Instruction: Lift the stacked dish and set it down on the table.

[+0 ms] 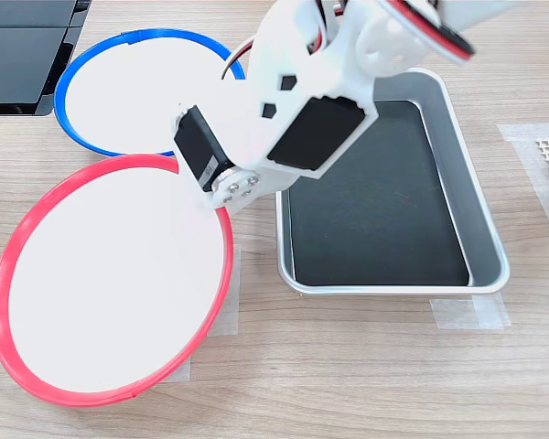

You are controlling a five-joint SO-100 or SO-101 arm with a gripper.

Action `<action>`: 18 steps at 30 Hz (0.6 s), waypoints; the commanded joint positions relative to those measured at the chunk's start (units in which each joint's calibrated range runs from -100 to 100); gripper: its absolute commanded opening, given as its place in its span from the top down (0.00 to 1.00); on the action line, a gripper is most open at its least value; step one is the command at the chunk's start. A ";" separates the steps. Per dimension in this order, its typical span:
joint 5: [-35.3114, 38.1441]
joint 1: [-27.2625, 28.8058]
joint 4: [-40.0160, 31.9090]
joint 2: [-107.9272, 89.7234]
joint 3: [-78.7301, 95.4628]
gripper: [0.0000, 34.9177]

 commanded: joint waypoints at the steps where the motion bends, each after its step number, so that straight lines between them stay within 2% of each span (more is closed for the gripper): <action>1: 1.71 1.45 -3.57 -2.09 3.48 0.79; 7: 2.74 2.95 -2.41 -8.91 8.85 0.73; 8: 2.74 3.14 -1.26 -10.53 9.49 0.70; 15: 2.64 4.74 10.79 -26.82 14.22 0.71; 16: 2.59 5.12 12.11 -30.06 15.22 0.82; 17: 2.34 5.31 12.28 -32.19 16.13 0.99; 18: 1.47 5.87 12.53 -35.52 17.59 1.00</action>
